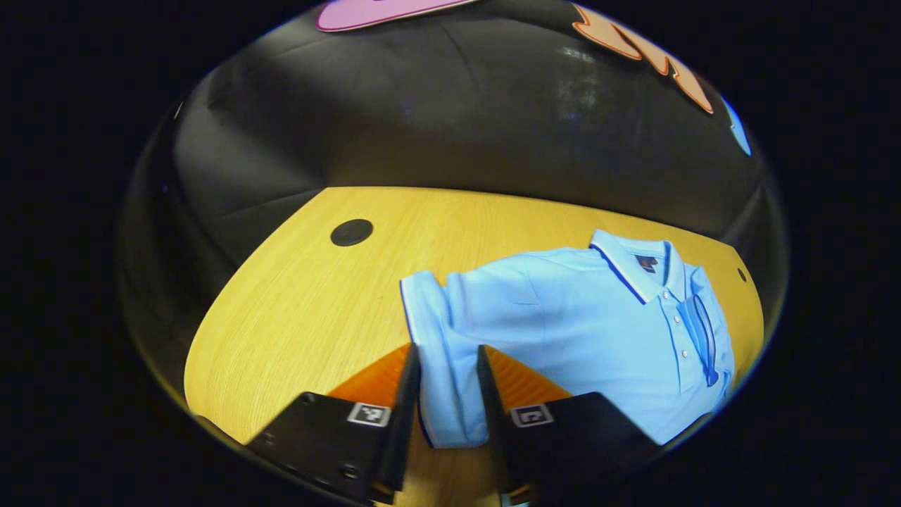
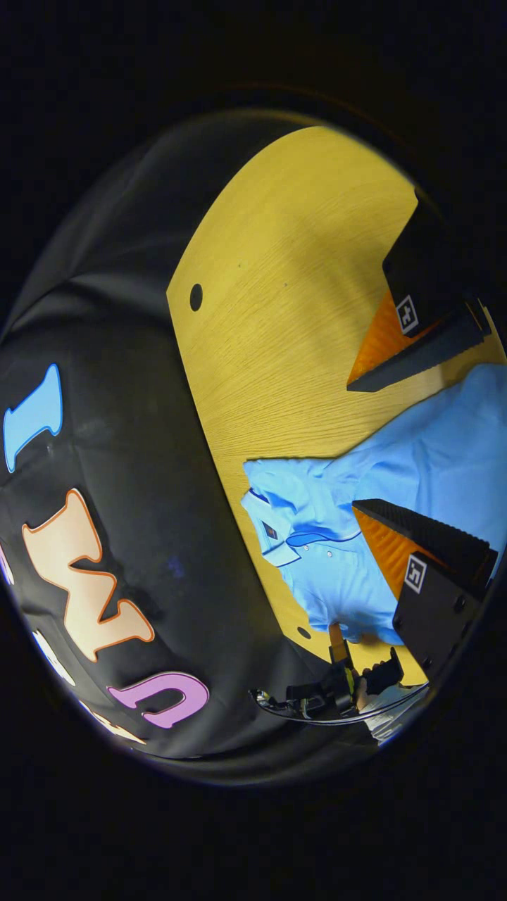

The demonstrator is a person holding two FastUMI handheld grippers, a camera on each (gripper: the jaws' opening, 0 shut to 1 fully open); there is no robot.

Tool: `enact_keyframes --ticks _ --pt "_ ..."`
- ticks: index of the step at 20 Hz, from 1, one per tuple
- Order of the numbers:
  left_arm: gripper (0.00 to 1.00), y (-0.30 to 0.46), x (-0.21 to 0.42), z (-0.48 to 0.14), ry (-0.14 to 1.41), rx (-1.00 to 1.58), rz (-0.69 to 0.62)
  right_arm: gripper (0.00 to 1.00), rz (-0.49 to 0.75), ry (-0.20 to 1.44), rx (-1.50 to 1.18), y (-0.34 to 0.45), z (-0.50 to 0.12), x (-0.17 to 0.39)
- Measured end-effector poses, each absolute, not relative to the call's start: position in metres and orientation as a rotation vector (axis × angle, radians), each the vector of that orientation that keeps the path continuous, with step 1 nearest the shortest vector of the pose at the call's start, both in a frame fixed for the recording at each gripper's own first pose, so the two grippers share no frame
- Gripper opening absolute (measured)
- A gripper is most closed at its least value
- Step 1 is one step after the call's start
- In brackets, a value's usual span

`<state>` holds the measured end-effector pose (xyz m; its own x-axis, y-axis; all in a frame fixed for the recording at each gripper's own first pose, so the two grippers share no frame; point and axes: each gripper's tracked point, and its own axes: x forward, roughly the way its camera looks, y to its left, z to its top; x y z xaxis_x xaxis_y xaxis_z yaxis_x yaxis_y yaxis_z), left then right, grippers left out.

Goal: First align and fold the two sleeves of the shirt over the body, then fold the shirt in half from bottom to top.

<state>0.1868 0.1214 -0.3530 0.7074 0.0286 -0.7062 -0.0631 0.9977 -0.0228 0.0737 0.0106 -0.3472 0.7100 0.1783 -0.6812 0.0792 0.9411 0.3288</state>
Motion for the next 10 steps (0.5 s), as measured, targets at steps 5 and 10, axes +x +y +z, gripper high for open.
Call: enact_keyframes --ticks 5,10 --pt "0.00 0.112 0.188 -0.353 0.785 -0.070 0.073 0.97 0.048 0.763 0.349 0.004 -0.342 0.072" --pt "0.00 0.079 0.187 -0.333 0.790 -0.065 0.013 0.97 0.021 0.740 0.358 -0.014 -0.334 0.068"
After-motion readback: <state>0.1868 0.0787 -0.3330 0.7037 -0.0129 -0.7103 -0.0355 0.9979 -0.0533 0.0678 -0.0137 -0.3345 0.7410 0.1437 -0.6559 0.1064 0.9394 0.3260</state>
